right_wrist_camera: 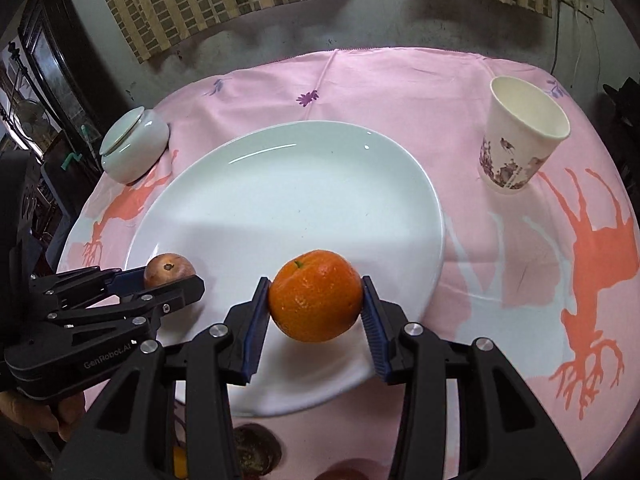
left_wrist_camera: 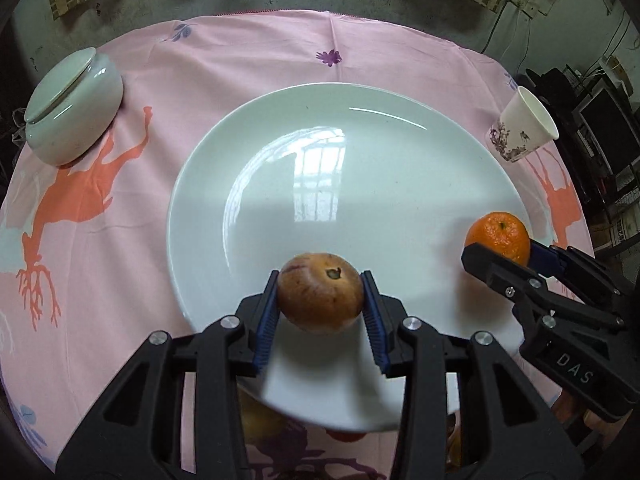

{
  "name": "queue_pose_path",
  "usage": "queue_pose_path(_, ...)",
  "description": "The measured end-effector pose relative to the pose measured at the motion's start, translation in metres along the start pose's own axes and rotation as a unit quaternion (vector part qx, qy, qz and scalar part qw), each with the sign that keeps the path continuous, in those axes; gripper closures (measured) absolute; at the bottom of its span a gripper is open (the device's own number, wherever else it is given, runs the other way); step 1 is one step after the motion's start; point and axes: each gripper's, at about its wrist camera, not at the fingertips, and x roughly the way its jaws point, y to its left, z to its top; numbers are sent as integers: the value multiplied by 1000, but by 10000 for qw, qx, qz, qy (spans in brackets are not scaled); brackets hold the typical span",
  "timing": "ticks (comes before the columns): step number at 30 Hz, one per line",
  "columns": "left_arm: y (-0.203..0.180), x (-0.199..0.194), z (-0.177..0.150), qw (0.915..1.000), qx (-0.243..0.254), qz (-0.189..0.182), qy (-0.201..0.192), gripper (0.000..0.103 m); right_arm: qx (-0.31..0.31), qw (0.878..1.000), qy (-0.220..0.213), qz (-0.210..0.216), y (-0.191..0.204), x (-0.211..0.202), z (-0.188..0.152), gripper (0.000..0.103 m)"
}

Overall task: Organize fruits
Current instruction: 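Carry both fruits onto the white oval plate and open both tools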

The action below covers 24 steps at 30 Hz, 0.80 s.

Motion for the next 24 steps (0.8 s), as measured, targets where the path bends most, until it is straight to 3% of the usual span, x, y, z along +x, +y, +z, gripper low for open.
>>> queue_pose_path(1, 0, 1, 3, 10000, -20, -26, -7, 63, 79, 9999, -49, 50, -1, -1, 2, 57)
queue_pose_path(5, -6, -4, 3, 9999, 116, -42, -73, 62, -18, 9994, -343, -24, 2, -14, 7, 37)
queue_pose_path(8, -8, -15, 1, 9995, 211, 42, -246, 52, -143, 9992, -377, -67, 5, -23, 5, 37)
queue_pose_path(10, -9, -24, -2, 9990, 239, 119, -354, 36, -131, 9991, -408, -53, 4, -30, 1, 37)
queue_pose_path(20, -3, -65, -36, 9980, 271, 103, -565, 28, -220, 9983, -529, -61, -6, -78, -43, 37)
queue_pose_path(24, -2, -77, -59, 9976, 313, 83, -606, 27, -309, 9988, -325, -201, -8, -77, -60, 37)
